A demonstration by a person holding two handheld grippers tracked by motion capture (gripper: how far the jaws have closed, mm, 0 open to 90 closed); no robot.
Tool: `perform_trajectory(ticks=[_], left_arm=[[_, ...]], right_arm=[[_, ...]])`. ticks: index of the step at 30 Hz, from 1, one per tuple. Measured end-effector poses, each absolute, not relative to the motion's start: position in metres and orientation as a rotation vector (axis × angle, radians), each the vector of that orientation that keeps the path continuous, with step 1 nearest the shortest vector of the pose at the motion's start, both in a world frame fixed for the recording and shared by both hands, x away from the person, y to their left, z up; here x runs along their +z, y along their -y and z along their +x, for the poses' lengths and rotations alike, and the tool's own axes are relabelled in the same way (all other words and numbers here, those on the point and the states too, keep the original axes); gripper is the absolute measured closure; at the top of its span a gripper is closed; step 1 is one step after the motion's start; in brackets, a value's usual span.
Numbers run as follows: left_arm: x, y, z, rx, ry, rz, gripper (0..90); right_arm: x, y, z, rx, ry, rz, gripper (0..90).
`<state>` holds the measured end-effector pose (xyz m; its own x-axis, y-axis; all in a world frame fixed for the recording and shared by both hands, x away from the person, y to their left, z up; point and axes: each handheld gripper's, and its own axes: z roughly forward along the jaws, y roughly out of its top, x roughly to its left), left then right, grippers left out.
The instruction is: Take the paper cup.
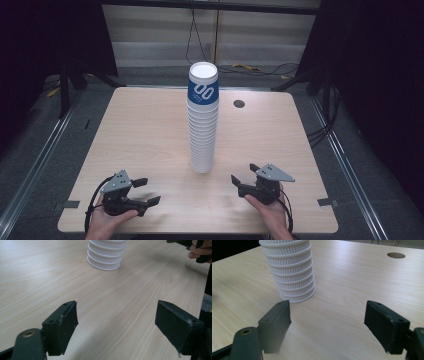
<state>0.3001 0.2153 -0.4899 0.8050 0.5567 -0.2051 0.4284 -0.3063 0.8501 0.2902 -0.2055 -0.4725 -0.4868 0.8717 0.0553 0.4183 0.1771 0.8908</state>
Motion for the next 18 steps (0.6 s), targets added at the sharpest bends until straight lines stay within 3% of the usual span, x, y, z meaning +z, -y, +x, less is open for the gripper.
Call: perform_trajectory(ticks=[2,18], left_arm=[[-0.49,-0.215,0.301,0.135,-0.735,1.945,21.7],[-0.49,-0.212,0.304,0.154,-0.736,1.962,18.6]], right_arm=[[-0.472,0.205,0.291,1.263,-1.992,1.2,21.0],[-0.462,0.201,0.29,1.325,-2.023,1.14,18.0]])
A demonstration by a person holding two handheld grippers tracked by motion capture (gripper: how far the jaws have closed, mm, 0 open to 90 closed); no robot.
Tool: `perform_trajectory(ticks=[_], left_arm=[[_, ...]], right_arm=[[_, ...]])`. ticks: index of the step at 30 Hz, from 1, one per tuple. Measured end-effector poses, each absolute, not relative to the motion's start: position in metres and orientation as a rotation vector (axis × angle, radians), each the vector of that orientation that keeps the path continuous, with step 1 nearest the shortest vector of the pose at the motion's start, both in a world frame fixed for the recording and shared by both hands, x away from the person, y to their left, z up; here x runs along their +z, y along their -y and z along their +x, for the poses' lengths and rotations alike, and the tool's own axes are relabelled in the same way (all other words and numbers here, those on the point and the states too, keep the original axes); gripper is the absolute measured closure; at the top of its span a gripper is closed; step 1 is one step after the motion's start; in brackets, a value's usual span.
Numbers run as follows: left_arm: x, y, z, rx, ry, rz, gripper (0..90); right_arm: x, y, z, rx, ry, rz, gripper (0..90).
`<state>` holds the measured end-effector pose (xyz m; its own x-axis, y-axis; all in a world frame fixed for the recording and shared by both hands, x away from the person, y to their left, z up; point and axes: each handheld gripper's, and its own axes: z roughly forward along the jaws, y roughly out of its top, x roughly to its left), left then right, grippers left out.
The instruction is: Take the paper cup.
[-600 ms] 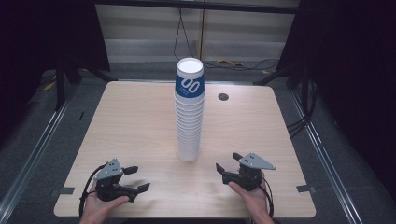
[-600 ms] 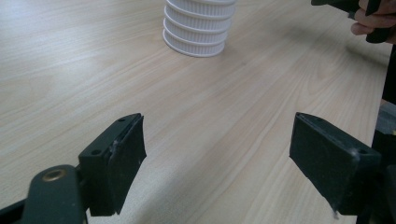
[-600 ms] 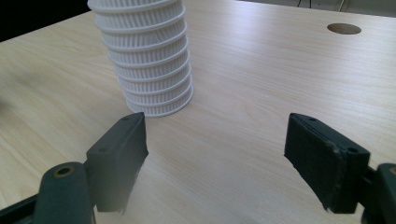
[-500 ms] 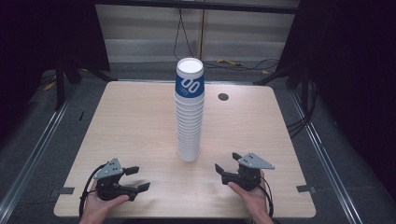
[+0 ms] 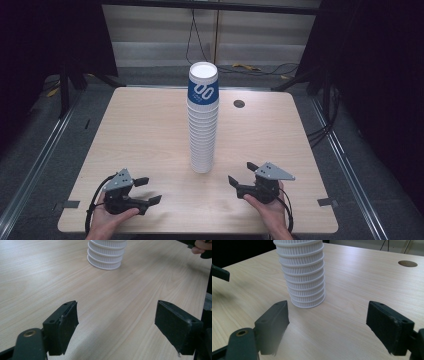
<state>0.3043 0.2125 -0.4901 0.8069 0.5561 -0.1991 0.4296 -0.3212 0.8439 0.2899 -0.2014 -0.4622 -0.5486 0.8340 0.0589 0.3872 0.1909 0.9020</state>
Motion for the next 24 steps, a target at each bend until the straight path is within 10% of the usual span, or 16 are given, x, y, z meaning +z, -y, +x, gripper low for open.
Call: perform_trajectory(ticks=[24], left_arm=[[-0.486,-0.215,0.298,0.166,-0.715,1.95,19.9]], right_arm=[[-0.424,0.192,0.285,1.451,-2.065,1.09,19.5]])
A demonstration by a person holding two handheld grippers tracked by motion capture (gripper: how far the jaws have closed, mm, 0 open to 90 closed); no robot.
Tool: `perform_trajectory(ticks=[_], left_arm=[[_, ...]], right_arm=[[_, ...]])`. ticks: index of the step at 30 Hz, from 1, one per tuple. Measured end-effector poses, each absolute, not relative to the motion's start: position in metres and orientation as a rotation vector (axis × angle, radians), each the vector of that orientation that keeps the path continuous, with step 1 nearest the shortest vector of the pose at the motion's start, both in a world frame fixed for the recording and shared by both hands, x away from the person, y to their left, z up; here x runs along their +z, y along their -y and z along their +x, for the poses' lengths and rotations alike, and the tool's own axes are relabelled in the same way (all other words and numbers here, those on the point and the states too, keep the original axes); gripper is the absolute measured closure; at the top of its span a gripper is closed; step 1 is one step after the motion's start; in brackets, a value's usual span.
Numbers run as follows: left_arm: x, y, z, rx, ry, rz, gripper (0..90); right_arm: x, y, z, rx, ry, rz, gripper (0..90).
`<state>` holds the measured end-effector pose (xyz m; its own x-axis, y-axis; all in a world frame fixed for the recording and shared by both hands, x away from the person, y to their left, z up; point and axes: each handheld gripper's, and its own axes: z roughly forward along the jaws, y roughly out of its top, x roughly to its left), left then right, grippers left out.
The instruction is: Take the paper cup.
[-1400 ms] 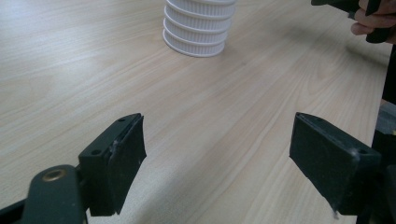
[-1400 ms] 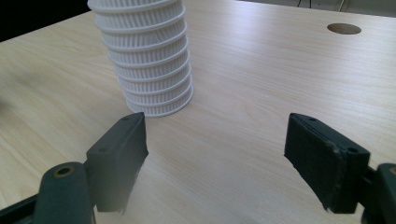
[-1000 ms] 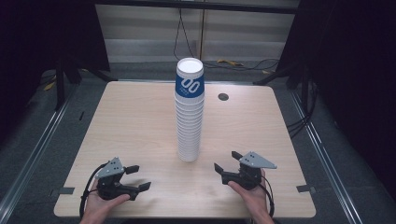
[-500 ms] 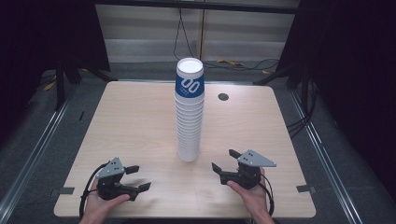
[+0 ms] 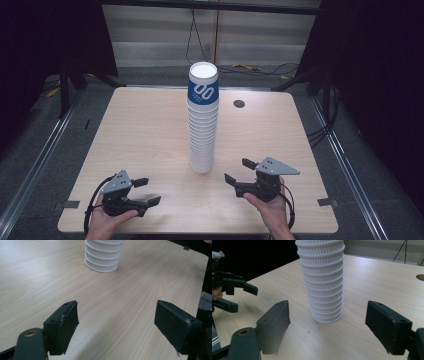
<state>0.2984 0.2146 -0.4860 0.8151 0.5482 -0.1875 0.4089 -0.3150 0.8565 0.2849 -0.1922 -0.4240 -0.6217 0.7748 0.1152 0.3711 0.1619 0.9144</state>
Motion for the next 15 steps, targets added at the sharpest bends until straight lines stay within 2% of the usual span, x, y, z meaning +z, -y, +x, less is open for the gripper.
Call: perform_trajectory(ticks=[6,15], left_arm=[[-0.487,-0.215,0.299,0.166,-0.715,1.952,20.3],[-0.488,-0.212,0.298,0.172,-0.704,1.968,20.2]], right_arm=[[-0.402,0.185,0.291,1.487,-2.064,1.03,19.4],[-0.389,0.178,0.3,1.505,-2.066,0.986,19.5]])
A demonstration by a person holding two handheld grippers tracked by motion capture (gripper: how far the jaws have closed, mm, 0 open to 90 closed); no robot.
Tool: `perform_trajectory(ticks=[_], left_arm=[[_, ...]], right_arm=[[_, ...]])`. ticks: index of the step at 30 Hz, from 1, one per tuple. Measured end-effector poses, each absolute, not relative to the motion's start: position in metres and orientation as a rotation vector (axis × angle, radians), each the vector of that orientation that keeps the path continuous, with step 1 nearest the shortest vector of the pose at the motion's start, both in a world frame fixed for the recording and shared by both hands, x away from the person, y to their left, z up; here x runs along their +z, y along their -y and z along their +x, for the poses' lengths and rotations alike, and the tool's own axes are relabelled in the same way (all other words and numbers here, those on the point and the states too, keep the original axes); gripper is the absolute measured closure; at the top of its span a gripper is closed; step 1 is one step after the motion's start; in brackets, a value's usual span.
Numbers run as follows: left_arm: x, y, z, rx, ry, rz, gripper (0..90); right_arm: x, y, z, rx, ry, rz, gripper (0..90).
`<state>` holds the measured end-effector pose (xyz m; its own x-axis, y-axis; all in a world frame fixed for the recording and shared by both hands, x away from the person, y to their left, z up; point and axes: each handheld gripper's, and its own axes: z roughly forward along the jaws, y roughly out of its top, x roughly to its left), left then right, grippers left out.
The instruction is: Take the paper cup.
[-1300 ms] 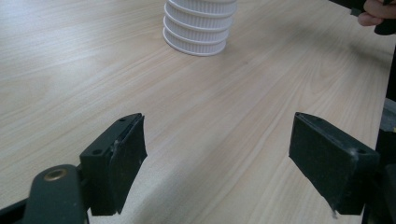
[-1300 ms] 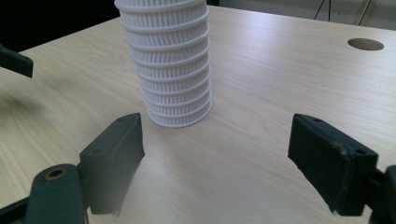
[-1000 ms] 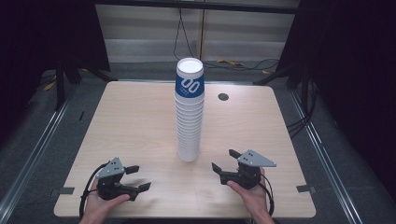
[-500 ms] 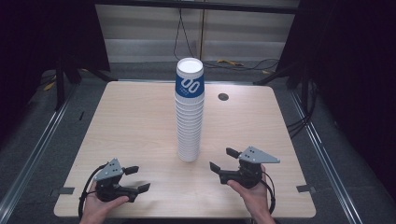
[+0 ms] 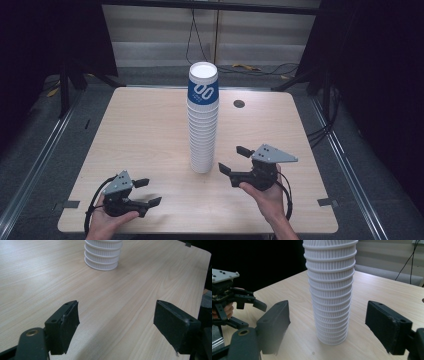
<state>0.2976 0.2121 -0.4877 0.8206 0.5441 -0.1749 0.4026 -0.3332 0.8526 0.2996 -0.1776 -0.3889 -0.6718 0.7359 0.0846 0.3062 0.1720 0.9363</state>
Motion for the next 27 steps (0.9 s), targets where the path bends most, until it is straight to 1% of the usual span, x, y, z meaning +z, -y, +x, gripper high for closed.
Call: perform_trajectory(ticks=[6,8,14,21,27], left_arm=[[-0.488,-0.212,0.298,0.168,-0.708,1.966,20.2],[-0.489,-0.212,0.298,0.165,-0.712,1.97,20.2],[-0.49,-0.213,0.297,0.161,-0.714,1.965,20.2],[-0.489,-0.212,0.297,0.171,-0.688,1.986,20.2],[-0.49,-0.211,0.297,0.16,-0.692,1.984,20.2]], right_arm=[[-0.38,0.178,0.306,1.538,-2.078,0.98,19.4],[-0.373,0.177,0.308,1.531,-2.066,0.982,16.8],[-0.359,0.174,0.312,1.537,-2.071,0.958,16.9],[-0.342,0.169,0.323,1.558,-2.076,0.917,19.8],[-0.33,0.164,0.33,1.579,-2.075,0.888,19.2]])
